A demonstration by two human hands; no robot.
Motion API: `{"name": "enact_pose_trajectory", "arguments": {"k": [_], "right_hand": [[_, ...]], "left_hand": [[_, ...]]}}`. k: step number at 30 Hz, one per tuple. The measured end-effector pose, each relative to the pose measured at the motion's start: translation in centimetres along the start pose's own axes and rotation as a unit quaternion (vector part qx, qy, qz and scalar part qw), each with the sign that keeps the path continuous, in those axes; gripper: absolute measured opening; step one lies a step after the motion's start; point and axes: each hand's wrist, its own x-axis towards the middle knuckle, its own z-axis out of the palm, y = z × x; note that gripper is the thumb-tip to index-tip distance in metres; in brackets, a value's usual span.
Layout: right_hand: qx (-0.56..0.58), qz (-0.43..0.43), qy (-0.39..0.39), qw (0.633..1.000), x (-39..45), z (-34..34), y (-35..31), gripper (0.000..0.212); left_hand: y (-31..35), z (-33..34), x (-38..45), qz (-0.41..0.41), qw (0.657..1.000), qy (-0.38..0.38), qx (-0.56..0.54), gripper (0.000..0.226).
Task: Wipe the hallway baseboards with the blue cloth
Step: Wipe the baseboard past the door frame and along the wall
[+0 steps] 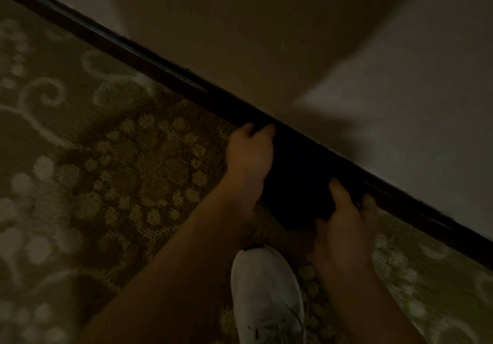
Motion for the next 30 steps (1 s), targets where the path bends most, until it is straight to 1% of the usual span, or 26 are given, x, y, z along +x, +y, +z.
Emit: {"name": "enact_pose_trajectory", "arguments": {"k": [1,2,3,4,6,7,8,10,11,12,13,14,16,17,18,20,21,23,24,26,28,30], "right_hand": [[-0.004,0.019,-0.037,0.999,-0.2,0.6,-0.2,0.071],[-0.021,0.033,-0.070,0.997,-0.3,1.3,-0.4,0.074],[-0.036,0.041,-0.091,0.994,-0.3,1.9,-0.6,0.076],[-0.042,0.050,-0.096,0.993,-0.1,2.2,-0.7,0.078],[-0.035,0.074,-0.069,0.994,0.6,1.6,-1.4,0.077],[-0.032,0.080,-0.051,0.995,1.0,0.7,-1.8,0.073],[-0.035,0.081,-0.035,0.995,1.5,-0.6,-2.2,0.064],[-0.048,0.068,0.006,0.996,2.5,-3.7,-2.9,0.031],[-0.051,0.060,0.031,0.996,2.8,-5.2,-3.3,0.017],[-0.042,0.056,0.053,0.996,3.1,-6.4,-3.7,0.011],[-0.026,0.054,0.069,0.996,3.4,-7.5,-4.1,0.010],[-0.010,0.049,0.078,0.996,3.6,-8.1,-4.5,0.014],[0.019,0.038,0.079,0.996,3.8,-8.5,-4.7,0.031],[0.022,0.033,0.074,0.996,3.8,-8.2,-4.4,0.035],[0.019,0.036,0.065,0.997,3.8,-7.3,-4.1,0.038],[0.011,0.053,0.025,0.998,3.7,-4.0,-3.0,0.044],[0.006,0.067,-0.014,0.998,3.3,-1.7,-2.4,0.043],[-0.014,0.087,-0.109,0.990,1.9,3.3,-1.8,0.032],[-0.022,0.092,-0.155,0.983,0.4,5.6,-1.5,0.029],[-0.032,0.083,-0.215,0.973,-3.1,9.0,-1.7,0.030],[-0.047,0.072,-0.258,0.962,-7.2,10.6,-2.1,0.030],[-0.059,0.074,-0.281,0.955,-10.6,10.7,-1.8,0.020]], "left_hand": [[0.3,-0.3,0.6,0.007,0.999,0.023,-0.034,0.023],[0.5,-0.5,1.1,0.008,0.997,0.047,-0.060,0.033],[0.5,-0.2,1.7,0.008,0.993,0.084,-0.078,0.043],[0.1,0.6,2.0,0.018,0.988,0.131,-0.085,0.049],[-1.0,3.2,1.0,0.072,0.975,0.199,-0.073,0.048],[-1.9,4.6,0.0,0.101,0.969,0.219,-0.059,0.043],[-2.9,5.7,-1.0,0.128,0.965,0.224,-0.045,0.039],[-5.2,7.8,-3.3,0.157,0.968,0.196,-0.026,0.031],[-6.4,8.5,-4.3,0.163,0.973,0.165,-0.012,0.026],[-7.4,9.1,-5.3,0.163,0.979,0.121,0.002,0.023],[-8.2,9.4,-5.8,0.149,0.986,0.068,0.012,0.021],[-8.6,9.5,-6.0,0.120,0.993,0.009,0.018,0.023],[-8.4,8.6,-5.2,0.029,0.995,-0.090,0.016,0.041],[-7.7,7.7,-4.7,-0.013,0.994,-0.109,0.002,0.050],[-6.8,6.6,-4.2,-0.042,0.993,-0.105,-0.020,0.056],[-4.2,3.6,-3.6,-0.051,0.995,-0.036,-0.081,0.056],[-2.9,1.6,-3.5,-0.040,0.992,0.006,-0.117,0.052],[-0.8,-2.4,-4.0,-0.020,0.984,0.061,-0.164,0.045],[0.5,-5.1,-4.8,-0.009,0.984,0.073,-0.165,0.043],[3.0,-9.9,-6.9,-0.008,0.984,0.085,-0.155,0.047],[5.4,-13.9,-9.0,-0.010,0.984,0.090,-0.155,0.049],[7.4,-16.8,-10.7,0.000,0.983,0.099,-0.153,0.048]]}}
